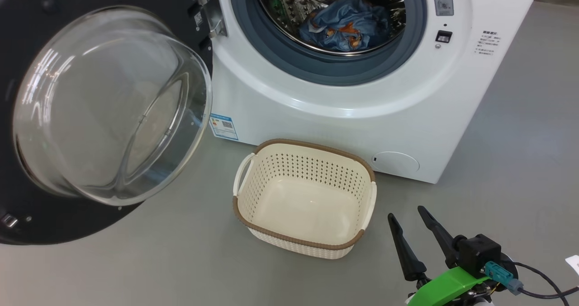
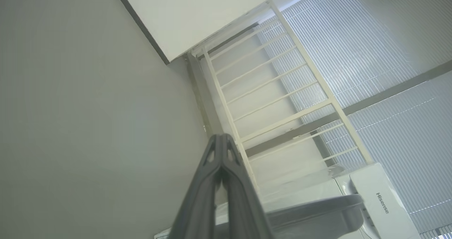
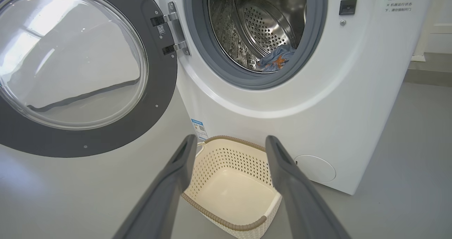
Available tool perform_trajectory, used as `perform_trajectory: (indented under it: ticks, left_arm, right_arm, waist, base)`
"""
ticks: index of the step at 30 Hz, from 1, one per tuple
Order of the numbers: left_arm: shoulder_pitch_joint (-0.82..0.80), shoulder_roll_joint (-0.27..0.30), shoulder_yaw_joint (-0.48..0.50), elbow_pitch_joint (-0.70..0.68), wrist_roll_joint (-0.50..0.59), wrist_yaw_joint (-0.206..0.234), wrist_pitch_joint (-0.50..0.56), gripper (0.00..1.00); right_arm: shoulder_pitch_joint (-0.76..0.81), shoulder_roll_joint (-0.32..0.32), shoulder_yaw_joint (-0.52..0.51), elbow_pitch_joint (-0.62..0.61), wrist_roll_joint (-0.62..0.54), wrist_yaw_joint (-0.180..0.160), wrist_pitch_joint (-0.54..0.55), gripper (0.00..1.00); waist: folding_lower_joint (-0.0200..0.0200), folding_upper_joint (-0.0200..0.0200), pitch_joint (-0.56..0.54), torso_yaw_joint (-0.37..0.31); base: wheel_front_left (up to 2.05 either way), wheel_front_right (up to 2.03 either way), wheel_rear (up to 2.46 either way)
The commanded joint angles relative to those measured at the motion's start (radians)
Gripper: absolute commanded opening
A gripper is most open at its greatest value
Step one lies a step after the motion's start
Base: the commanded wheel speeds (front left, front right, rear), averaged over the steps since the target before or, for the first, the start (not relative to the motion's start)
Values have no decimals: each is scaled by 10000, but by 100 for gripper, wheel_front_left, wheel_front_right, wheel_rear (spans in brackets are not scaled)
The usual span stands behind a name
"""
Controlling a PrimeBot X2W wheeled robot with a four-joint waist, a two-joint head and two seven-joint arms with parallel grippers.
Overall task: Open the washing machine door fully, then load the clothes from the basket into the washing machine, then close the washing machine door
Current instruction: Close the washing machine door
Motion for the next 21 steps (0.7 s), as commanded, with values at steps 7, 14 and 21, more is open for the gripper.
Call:
perform_trajectory:
  ticks: [7,14,21]
  left_arm:
    - [-731,885,924,791,-1451,11,1335,0]
    - [-900,694,1221,1142,-2252,11,2467,0]
    - [-862,496,1516,1285,-2725,11,3446,0]
  right_arm:
    - [-362,22,200,-202,-99,16,-48,100]
    - [-426,22,262,-163,-100,16,-48,100]
    - [-439,22,275,-74,-58,16,-48,100]
  waist:
    - [0,-1,161,-300]
    - [0,-1,297,-461]
    - [0,-1,367,-605]
  base:
    - [0,0,0]
    - [0,0,0]
    - [0,0,0]
